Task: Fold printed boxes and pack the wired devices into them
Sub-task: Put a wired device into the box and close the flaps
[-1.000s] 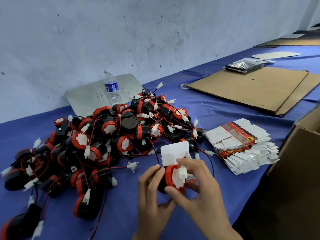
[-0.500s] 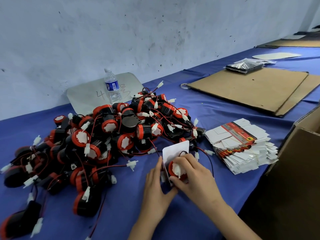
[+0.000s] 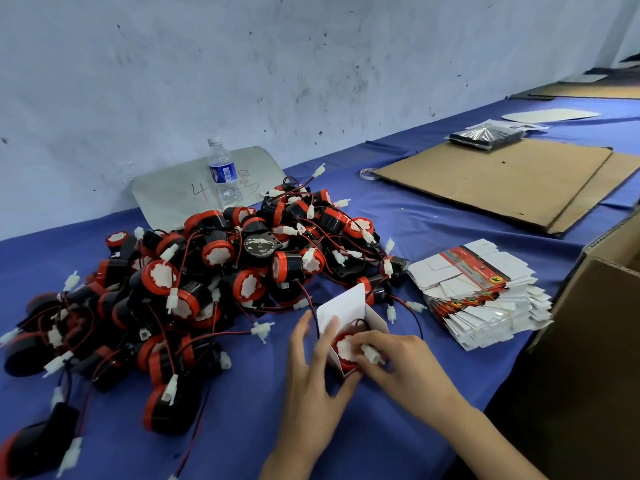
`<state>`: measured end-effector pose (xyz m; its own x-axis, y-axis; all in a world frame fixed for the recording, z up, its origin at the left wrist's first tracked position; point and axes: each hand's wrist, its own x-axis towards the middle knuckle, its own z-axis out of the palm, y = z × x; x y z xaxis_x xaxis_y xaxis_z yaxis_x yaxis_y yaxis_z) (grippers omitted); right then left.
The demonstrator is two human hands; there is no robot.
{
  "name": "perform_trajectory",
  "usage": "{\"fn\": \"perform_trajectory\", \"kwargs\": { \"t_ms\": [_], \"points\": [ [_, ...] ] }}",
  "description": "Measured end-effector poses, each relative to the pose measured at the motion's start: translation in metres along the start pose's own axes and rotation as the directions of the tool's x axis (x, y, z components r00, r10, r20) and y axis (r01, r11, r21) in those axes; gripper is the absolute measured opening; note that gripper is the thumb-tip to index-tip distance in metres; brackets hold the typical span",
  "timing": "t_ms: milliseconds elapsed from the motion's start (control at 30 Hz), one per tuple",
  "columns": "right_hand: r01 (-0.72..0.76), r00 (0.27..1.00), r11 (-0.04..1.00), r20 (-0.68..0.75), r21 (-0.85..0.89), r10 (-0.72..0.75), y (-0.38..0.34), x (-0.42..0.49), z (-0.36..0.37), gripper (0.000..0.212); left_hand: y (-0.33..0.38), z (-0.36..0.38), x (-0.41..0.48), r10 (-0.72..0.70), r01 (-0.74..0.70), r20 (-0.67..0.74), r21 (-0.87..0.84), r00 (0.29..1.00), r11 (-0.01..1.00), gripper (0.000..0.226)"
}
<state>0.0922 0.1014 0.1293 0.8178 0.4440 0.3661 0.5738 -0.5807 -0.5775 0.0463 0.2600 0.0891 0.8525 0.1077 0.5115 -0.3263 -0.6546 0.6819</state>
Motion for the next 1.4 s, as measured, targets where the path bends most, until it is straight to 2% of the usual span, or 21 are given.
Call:
{"fn": "perform_trajectory", "kwargs": {
  "t_ms": [67,167,233,300,433,567,633,733,800,933,1033,1167,1267,1333,1400],
  "points": [
    [-0.039,0.999,0.989,-0.024,0.142,0.042,0.001,0.0,-0.004,0.021,0.005,0.0,-0.002,0.043,-0.045,0.035,0.069,0.998,0.997,0.071],
    [-0.014,0.97,0.896,-0.21,0.443,0.119,-0.001,0.001,-0.011,0.023,0.006,-0.002,-0.002,0.025,-0.029,0.037,0.103,0.999,0.994,0.05],
    [0.03,0.932,0.844,-0.32,0.535,0.17,-0.001,0.003,-0.012,0.017,0.005,-0.002,-0.001,0.019,-0.021,0.031,0.097,0.999,0.995,0.038],
    [0.035,0.917,0.816,-0.344,0.577,0.204,-0.001,0.004,-0.01,0.02,0.006,-0.004,0.0,0.026,-0.028,0.018,0.092,0.999,0.995,0.031],
    [0.038,0.872,0.79,-0.406,0.612,0.273,-0.004,0.005,-0.002,0.044,0.008,-0.004,0.0,0.07,-0.068,-0.011,0.1,0.998,0.993,0.034],
    [0.147,0.871,0.695,-0.425,0.704,0.246,-0.011,0.004,0.002,0.029,0.009,-0.002,-0.002,0.114,-0.109,-0.014,0.2,0.993,0.974,0.042],
    [0.145,0.866,0.683,-0.426,0.716,0.262,-0.013,0.005,0.003,0.026,0.01,-0.002,-0.002,0.1,-0.094,-0.019,0.205,0.995,0.974,0.046],
    [0.048,0.865,0.799,-0.426,0.599,0.266,-0.011,0.004,0.003,0.022,0.008,-0.002,-0.002,0.075,-0.07,-0.016,0.211,0.997,0.975,0.055],
    [-0.001,0.89,0.882,-0.401,0.471,0.215,-0.005,0.001,0.004,0.024,0.007,-0.001,-0.002,0.066,-0.061,-0.017,0.217,0.998,0.974,0.06],
    [0.055,0.936,0.998,-0.351,0.04,-0.038,-0.001,-0.002,0.008,0.031,0.006,-0.001,-0.002,0.044,-0.04,-0.015,0.207,0.999,0.978,0.061],
    [0.115,0.939,0.977,-0.302,-0.18,-0.166,0.001,-0.002,0.005,0.041,0.008,-0.001,-0.001,0.028,-0.021,-0.035,0.196,0.999,0.98,0.061],
    [0.151,0.953,0.945,-0.212,-0.289,-0.217,0.007,-0.001,0.004,0.047,0.01,-0.002,-0.001,0.032,-0.026,-0.03,0.183,0.999,0.983,0.063],
    [0.146,0.975,0.892,-0.088,-0.428,-0.202,0.006,0.005,0.0,0.053,0.01,-0.001,-0.001,0.032,-0.025,-0.031,0.197,0.999,0.98,0.063],
    [0.13,0.99,0.842,0.025,-0.524,-0.137,0.003,0.012,-0.003,0.065,0.01,-0.001,-0.001,0.023,-0.015,-0.039,0.201,0.999,0.98,0.063],
    [0.174,0.983,0.773,0.153,-0.611,-0.1,0.001,0.018,-0.004,0.071,0.009,-0.002,-0.001,0.007,-0.001,-0.034,0.189,0.999,0.982,0.064]
  ]
}}
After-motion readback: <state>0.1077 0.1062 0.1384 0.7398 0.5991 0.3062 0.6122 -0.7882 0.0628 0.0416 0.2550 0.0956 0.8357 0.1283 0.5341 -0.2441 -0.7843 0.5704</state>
